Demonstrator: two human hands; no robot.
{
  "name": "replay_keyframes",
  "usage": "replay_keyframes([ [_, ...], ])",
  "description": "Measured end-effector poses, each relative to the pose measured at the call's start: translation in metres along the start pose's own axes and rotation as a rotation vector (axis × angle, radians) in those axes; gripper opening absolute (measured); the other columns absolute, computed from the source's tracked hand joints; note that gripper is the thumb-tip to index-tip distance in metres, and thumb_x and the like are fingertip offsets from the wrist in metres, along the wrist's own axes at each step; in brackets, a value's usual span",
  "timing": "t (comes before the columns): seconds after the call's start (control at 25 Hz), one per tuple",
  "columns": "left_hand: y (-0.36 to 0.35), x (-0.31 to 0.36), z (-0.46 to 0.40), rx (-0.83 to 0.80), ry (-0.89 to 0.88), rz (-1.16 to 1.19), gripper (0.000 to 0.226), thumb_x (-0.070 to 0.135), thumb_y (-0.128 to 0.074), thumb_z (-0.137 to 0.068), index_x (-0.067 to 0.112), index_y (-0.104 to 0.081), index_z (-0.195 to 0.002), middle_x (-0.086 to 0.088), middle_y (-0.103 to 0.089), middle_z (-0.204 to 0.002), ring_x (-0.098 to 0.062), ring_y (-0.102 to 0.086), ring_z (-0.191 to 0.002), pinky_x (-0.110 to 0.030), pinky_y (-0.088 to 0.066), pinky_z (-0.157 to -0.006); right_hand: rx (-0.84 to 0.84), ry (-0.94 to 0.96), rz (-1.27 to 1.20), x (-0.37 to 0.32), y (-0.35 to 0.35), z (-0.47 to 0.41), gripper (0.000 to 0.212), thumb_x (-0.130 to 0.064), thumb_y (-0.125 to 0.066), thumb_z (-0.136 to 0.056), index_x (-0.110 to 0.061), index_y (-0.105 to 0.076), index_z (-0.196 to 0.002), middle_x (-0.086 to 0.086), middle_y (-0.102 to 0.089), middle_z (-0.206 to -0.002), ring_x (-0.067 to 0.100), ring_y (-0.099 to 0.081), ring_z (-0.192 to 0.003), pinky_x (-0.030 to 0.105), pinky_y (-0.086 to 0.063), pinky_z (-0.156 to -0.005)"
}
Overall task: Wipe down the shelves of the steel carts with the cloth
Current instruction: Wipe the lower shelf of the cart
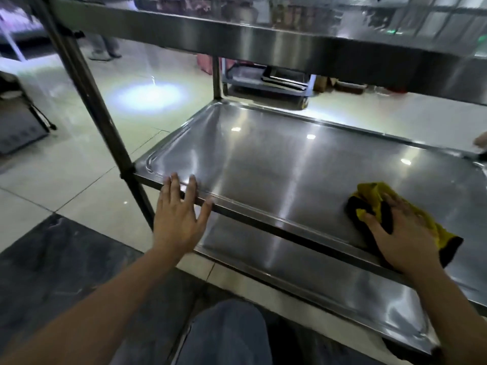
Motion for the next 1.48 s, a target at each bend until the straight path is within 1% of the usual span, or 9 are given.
replay_keyframes([
  [0.12,-0.008,-0.001,-0.001,0.045,-0.022,0.026,0.076,0.072,-0.006,-0.099,0.031,-0.009,-0.162,-0.012,-0.003,-0.17,-0.027,0.005,-0.157,-0.044,-0.003,-0.127,0.019,-0.01,0.021,-0.042,-0.001,-0.021,0.081,-0.066,-0.029,-0.098,-0.009,-0.035,-0.156,0.017,-0.034,-0.161,0.035,-0.033,-0.148,0.05,-0.025,-0.121],
  [0.36,-0.011,-0.004,-0.004,0.08,-0.011,0.022,0.075,0.068,-0.013,-0.101,0.026,-0.008,-0.163,-0.014,0.002,-0.17,-0.028,0.011,-0.157,-0.045,0.002,-0.127,-0.217,0.715,-0.151,-0.25,-0.066,-0.01,0.067,-0.061,-0.039,-0.099,-0.029,-0.032,-0.158,-0.002,-0.031,-0.164,0.017,-0.027,-0.152,0.042,-0.02,-0.126],
  [0.56,-0.007,-0.013,-0.008,0.115,-0.069,0.069,0.073,0.063,-0.014,-0.104,0.021,-0.005,-0.163,-0.009,-0.004,-0.17,-0.023,0.003,-0.158,-0.04,-0.002,-0.128,-0.16,0.327,-0.044,-0.276,-0.08,-0.092,0.073,-0.066,-0.031,-0.1,-0.029,-0.02,-0.161,-0.002,-0.02,-0.168,0.02,-0.02,-0.154,0.04,-0.011,-0.127],
  [0.64,0.003,-0.037,-0.019,0.175,-0.059,0.061,0.071,0.06,-0.018,-0.105,0.018,-0.016,-0.162,-0.01,-0.015,-0.169,-0.025,-0.015,-0.156,-0.038,-0.01,-0.126,-0.157,0.455,-0.058,-0.31,-0.089,-0.072,0.071,-0.065,-0.032,-0.1,-0.03,-0.018,-0.161,-0.001,-0.019,-0.169,0.021,-0.019,-0.154,0.037,-0.011,-0.125],
  [0.72,0.006,-0.072,-0.031,0.187,0.049,0.084,0.079,0.065,-0.02,-0.101,0.018,-0.005,-0.163,-0.01,0.001,-0.171,-0.025,-0.002,-0.157,-0.039,-0.006,-0.127,-0.143,0.616,-0.109,-0.327,-0.089,-0.04,0.07,-0.067,-0.034,-0.098,-0.035,-0.021,-0.16,-0.004,-0.023,-0.167,0.019,-0.022,-0.153,0.036,-0.014,-0.124],
  [1.04,-0.01,-0.088,-0.036,0.251,0.112,0.112,0.089,0.071,-0.018,-0.101,0.01,0.005,-0.161,-0.006,0.007,-0.171,-0.018,0.012,-0.157,-0.039,-0.004,-0.126,-0.172,0.457,-0.055,-0.397,-0.118,-0.125,0.07,-0.062,-0.031,-0.101,-0.025,-0.022,-0.16,0.004,-0.023,-0.167,0.024,-0.021,-0.154,0.042,-0.014,-0.126],
  [1.24,-0.007,-0.086,-0.04,0.268,0.089,0.121,0.09,0.068,-0.019,-0.102,0.004,0.001,-0.161,-0.012,0.003,-0.17,-0.022,0.01,-0.157,-0.043,-0.011,-0.128,-0.242,0.698,-0.125,-0.506,-0.14,-0.092,0.066,-0.056,-0.031,-0.103,-0.028,-0.019,-0.161,0.002,-0.019,-0.169,0.021,-0.015,-0.155,0.038,-0.006,-0.128],
  [1.36,-0.005,-0.089,-0.035,0.242,0.068,0.057,0.092,0.07,-0.018,-0.101,0.004,0.0,-0.161,-0.013,0.001,-0.17,-0.023,0.009,-0.157,-0.044,-0.011,-0.128,-0.311,0.87,-0.231,-0.497,-0.135,-0.034,0.067,-0.066,-0.028,-0.095,-0.041,-0.024,-0.157,-0.009,-0.023,-0.167,0.015,-0.018,-0.154,0.031,-0.005,-0.121],
  [1.48,-0.007,-0.088,-0.032,0.222,0.042,0.086,0.095,0.073,-0.023,-0.099,0.007,0.004,-0.161,-0.01,0.005,-0.171,-0.02,0.011,-0.157,-0.04,-0.008,-0.128,-0.242,0.758,-0.204,-0.468,-0.128,-0.071,0.06,-0.058,-0.037,-0.1,-0.037,-0.03,-0.156,-0.004,-0.028,-0.165,0.02,-0.024,-0.152,0.035,-0.012,-0.125],
])
Point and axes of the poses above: each hand's wrist, its own z-axis away from the middle knuckle, its own y-axis out of the back of the hand, x = y × z, the point moved 10 cm from there along -z, towards the middle knuckle
